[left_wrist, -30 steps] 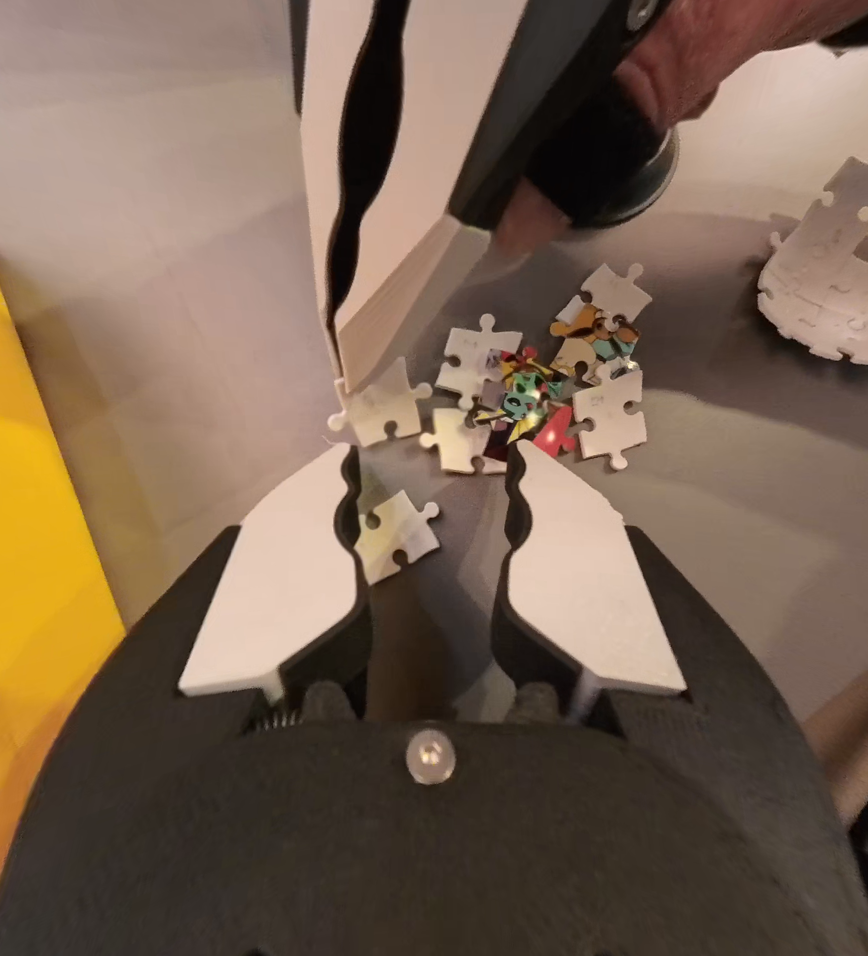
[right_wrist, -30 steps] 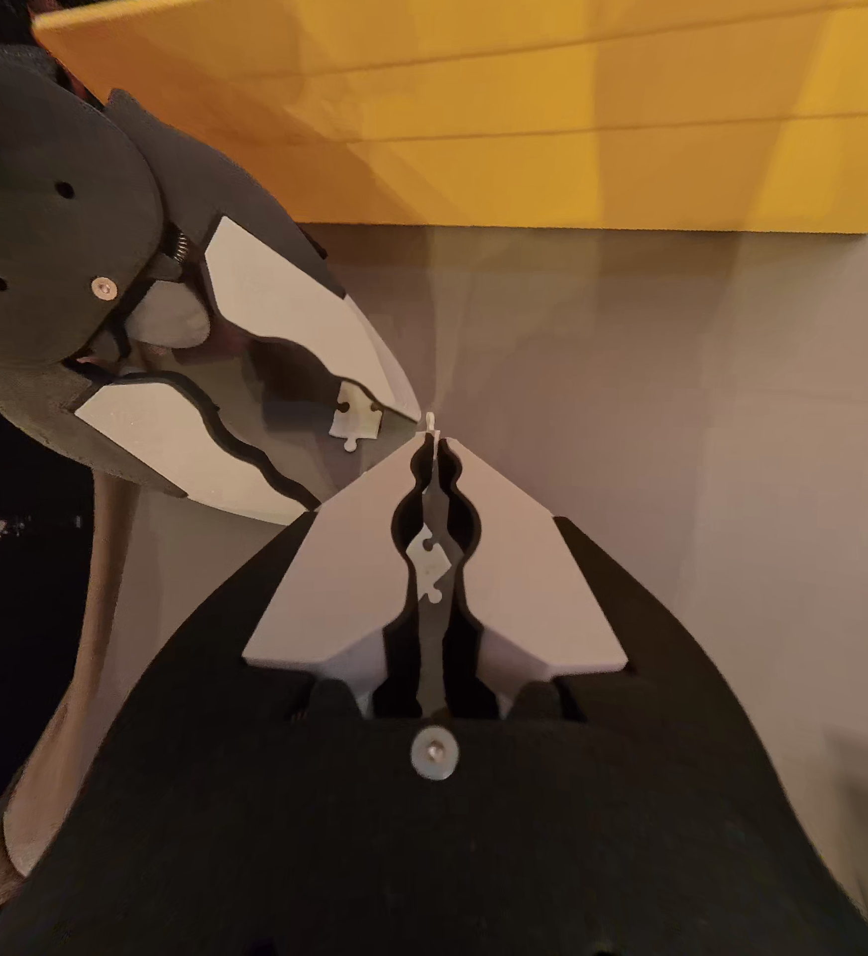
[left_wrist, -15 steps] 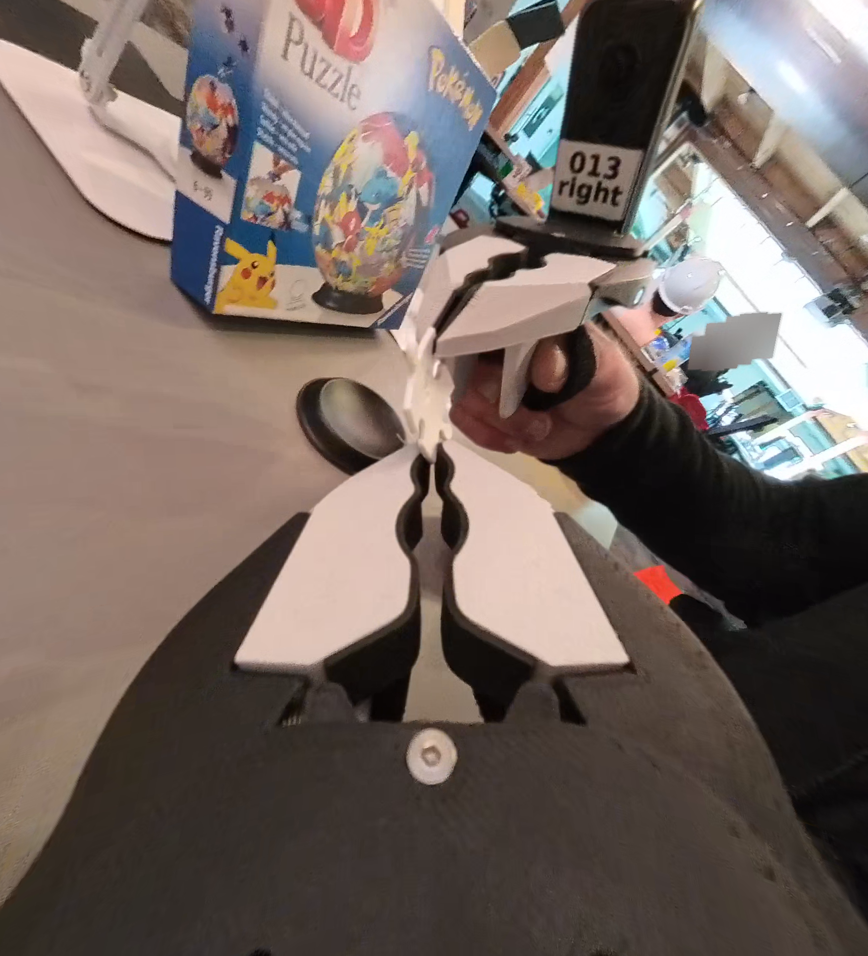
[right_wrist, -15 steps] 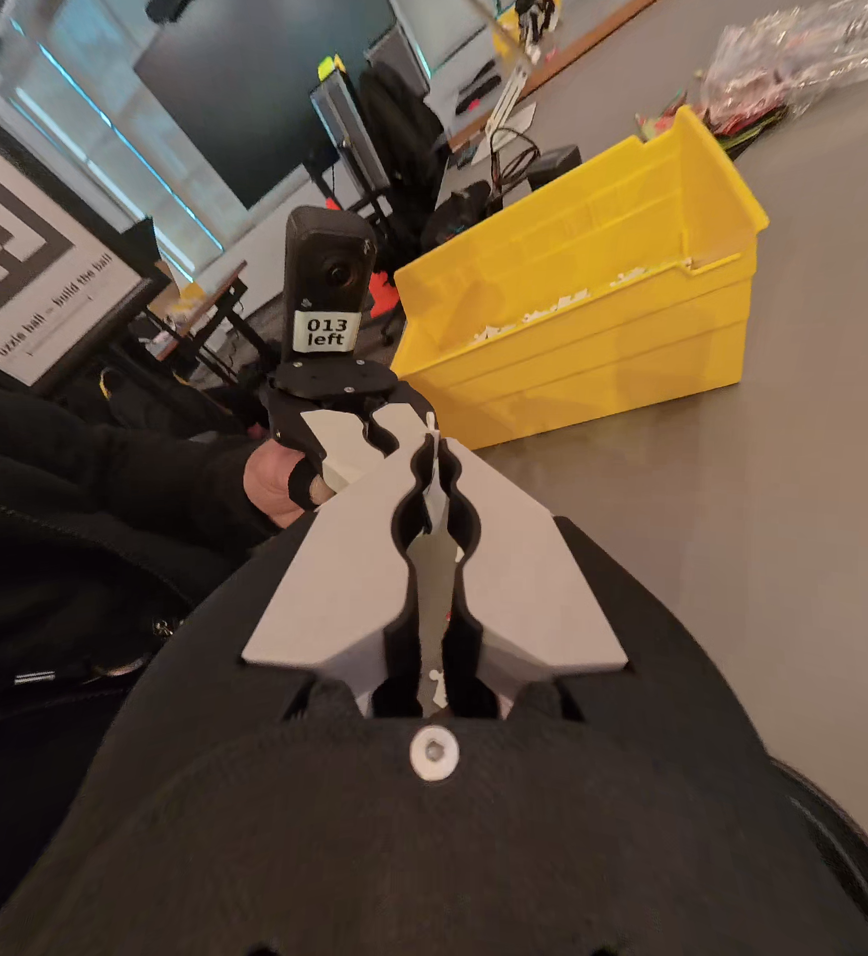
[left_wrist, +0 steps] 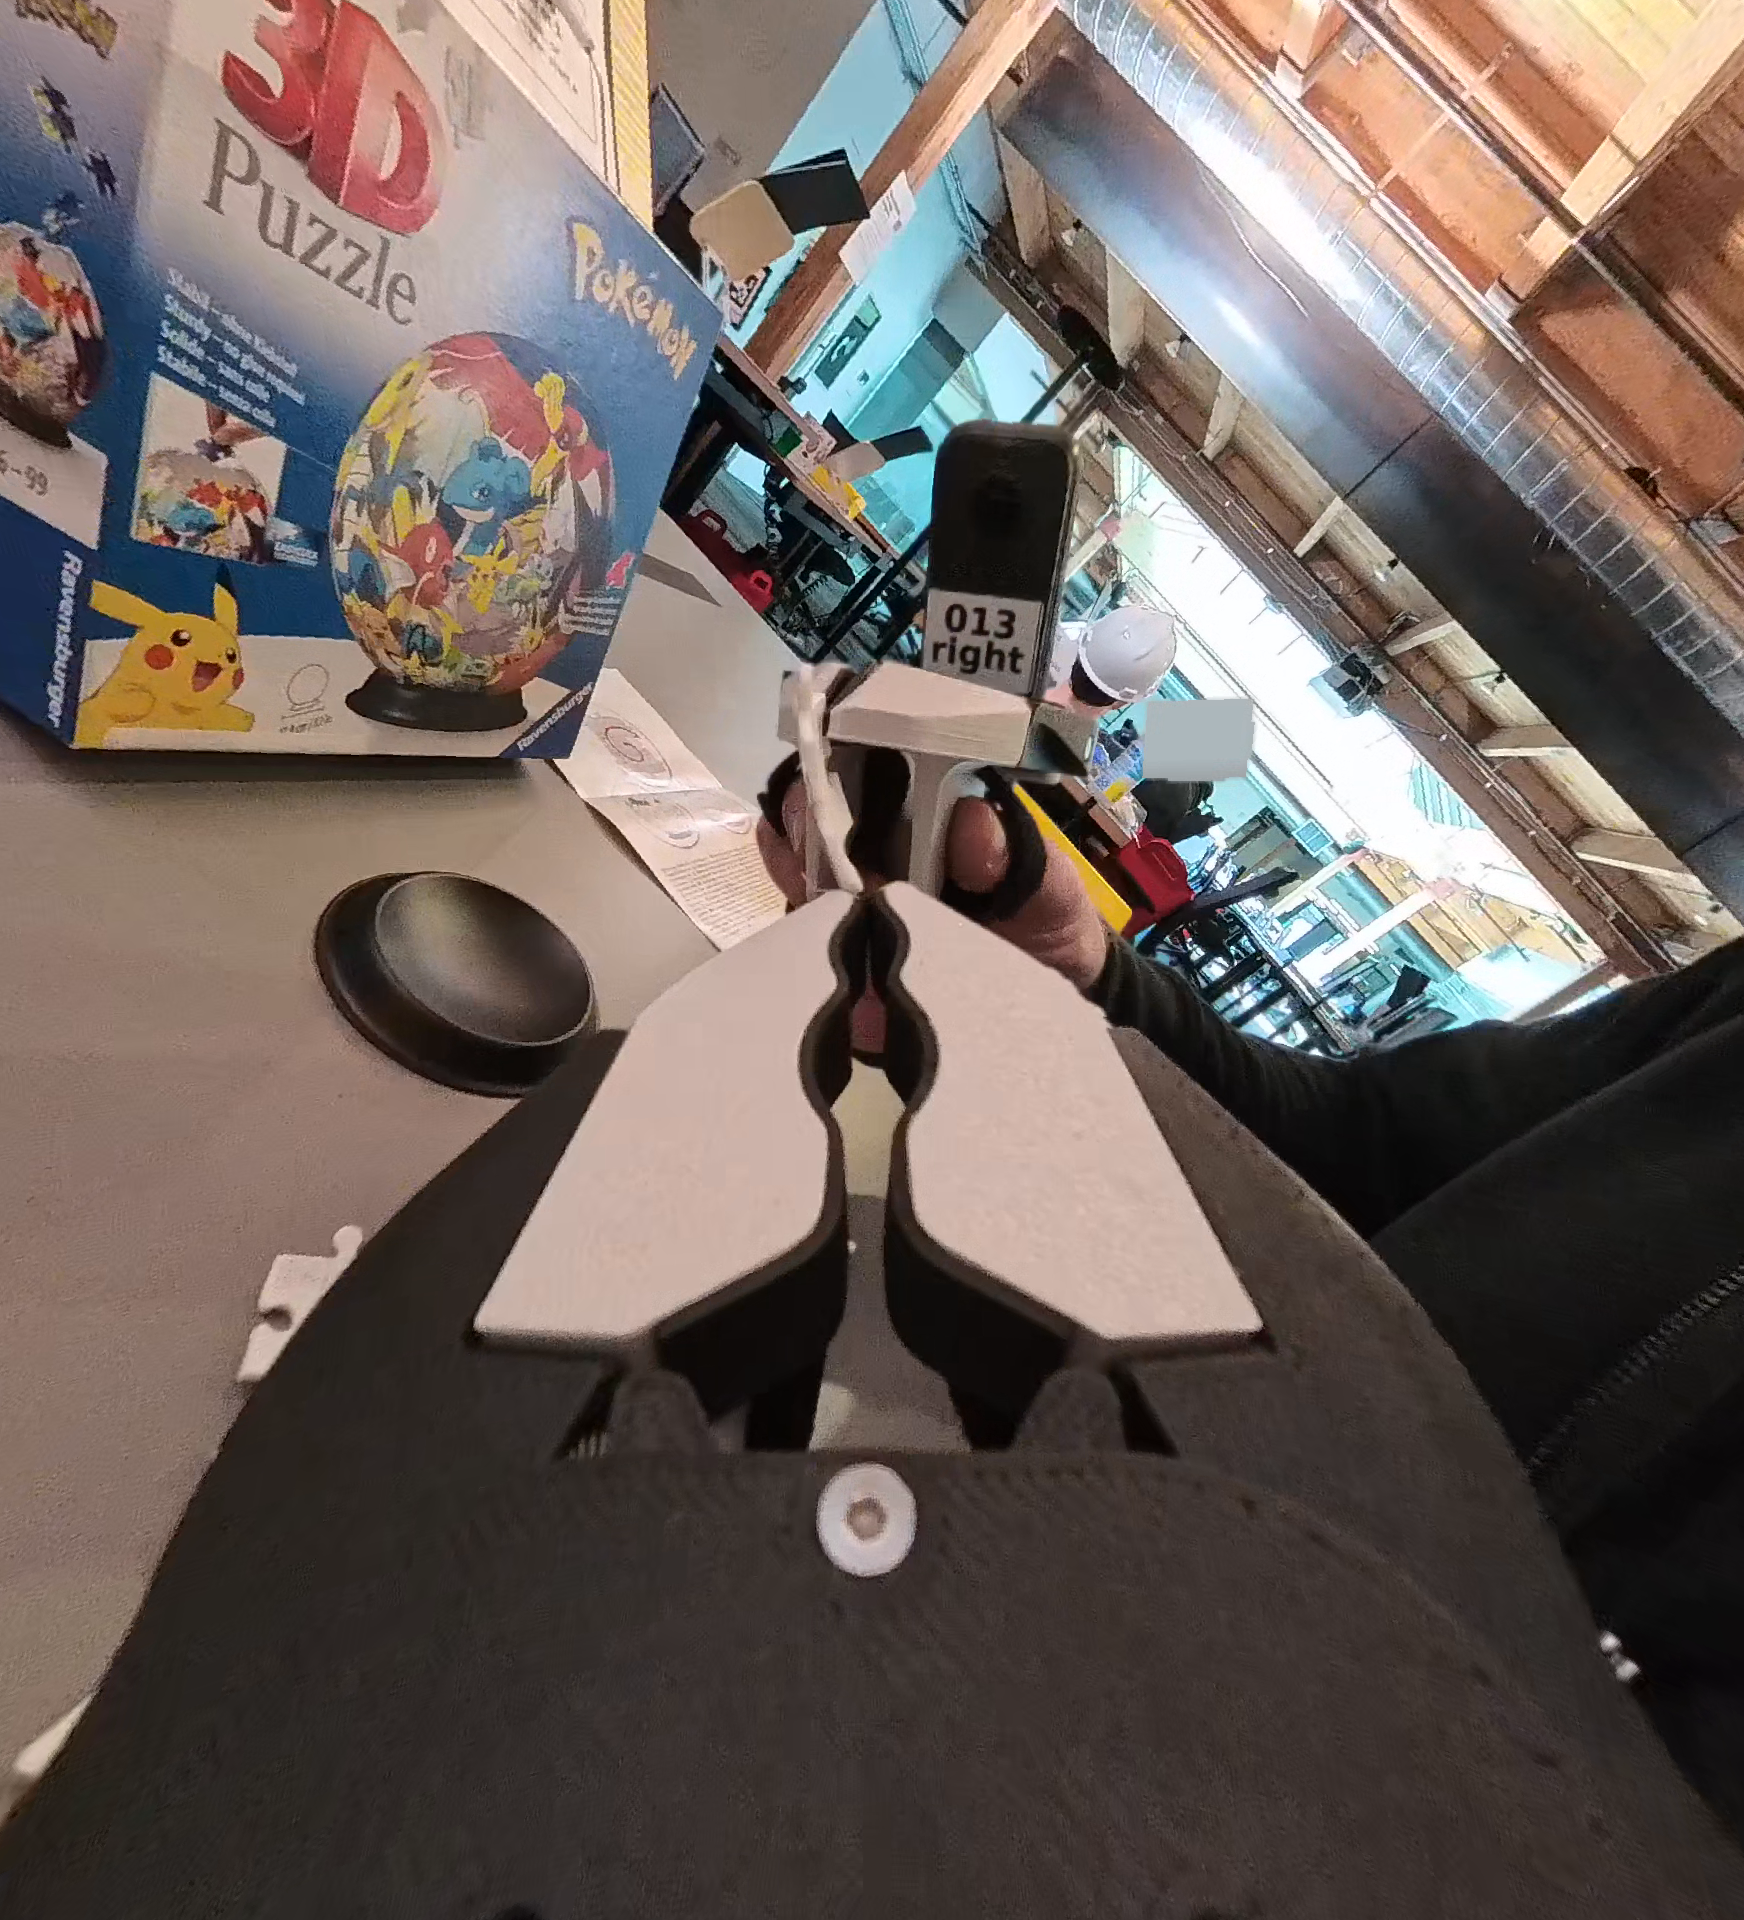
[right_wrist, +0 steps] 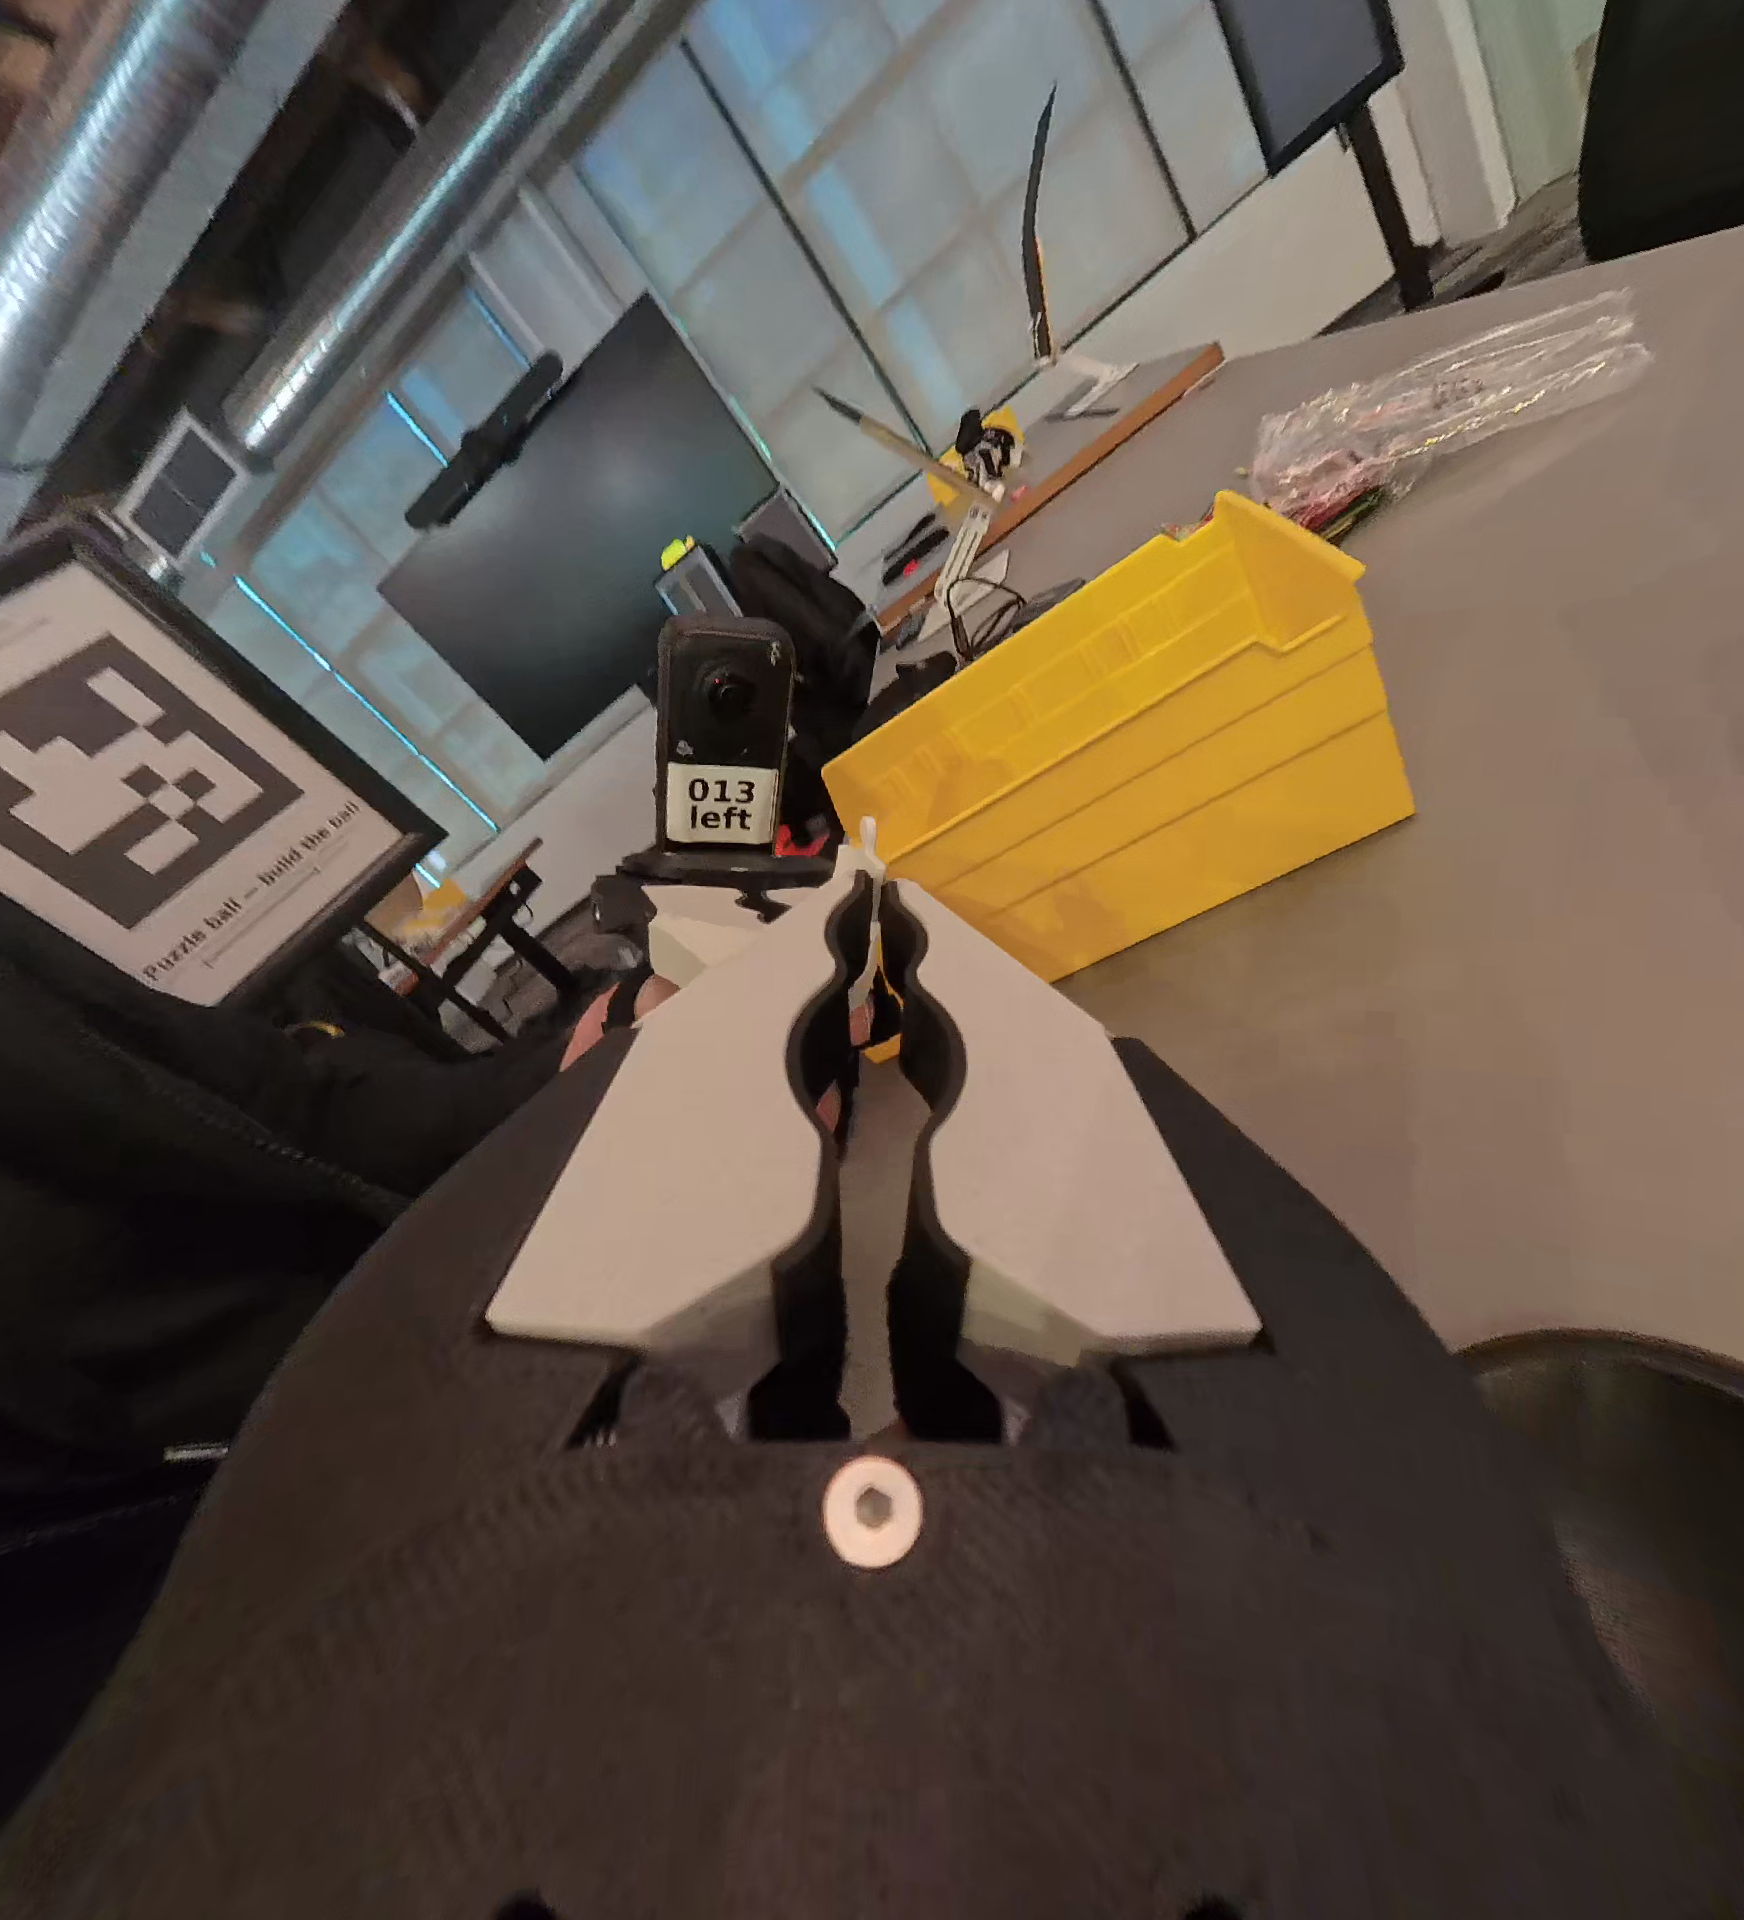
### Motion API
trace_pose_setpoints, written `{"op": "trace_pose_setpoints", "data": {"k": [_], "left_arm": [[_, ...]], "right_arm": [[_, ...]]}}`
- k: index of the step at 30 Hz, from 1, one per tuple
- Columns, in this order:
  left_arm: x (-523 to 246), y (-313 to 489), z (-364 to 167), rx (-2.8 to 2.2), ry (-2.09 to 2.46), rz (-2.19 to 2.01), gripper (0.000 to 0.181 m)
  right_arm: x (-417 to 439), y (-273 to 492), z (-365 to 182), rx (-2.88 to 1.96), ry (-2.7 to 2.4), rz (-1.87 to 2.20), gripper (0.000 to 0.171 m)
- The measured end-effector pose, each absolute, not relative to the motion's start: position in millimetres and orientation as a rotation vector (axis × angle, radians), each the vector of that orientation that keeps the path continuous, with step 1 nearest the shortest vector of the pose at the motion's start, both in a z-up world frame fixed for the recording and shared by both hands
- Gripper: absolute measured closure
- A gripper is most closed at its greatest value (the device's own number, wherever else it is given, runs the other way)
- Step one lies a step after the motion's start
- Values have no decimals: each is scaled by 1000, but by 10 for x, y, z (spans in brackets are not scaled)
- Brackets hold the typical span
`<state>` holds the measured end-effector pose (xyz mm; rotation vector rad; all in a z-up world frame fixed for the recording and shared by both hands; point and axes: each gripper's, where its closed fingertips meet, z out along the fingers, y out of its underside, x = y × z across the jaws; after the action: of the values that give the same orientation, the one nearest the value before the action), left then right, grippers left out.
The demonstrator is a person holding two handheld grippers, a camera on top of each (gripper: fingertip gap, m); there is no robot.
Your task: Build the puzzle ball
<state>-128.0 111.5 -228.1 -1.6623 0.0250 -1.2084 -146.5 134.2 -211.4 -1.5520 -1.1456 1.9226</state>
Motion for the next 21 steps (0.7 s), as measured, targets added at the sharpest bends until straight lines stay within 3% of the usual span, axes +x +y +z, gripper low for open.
{"op": "trace_pose_setpoints", "data": {"k": [15,21], "left_arm": [[-1092,1225,-2209,-1638,-4,-1218,166],[-1027,1249,-2145,-1625,19,-1213,178]], "right_arm": [[-1184,1389,-2004,-1512,-953,1963,171],[-1150,1324,-2011,-1516,-932,1967,171]]}}
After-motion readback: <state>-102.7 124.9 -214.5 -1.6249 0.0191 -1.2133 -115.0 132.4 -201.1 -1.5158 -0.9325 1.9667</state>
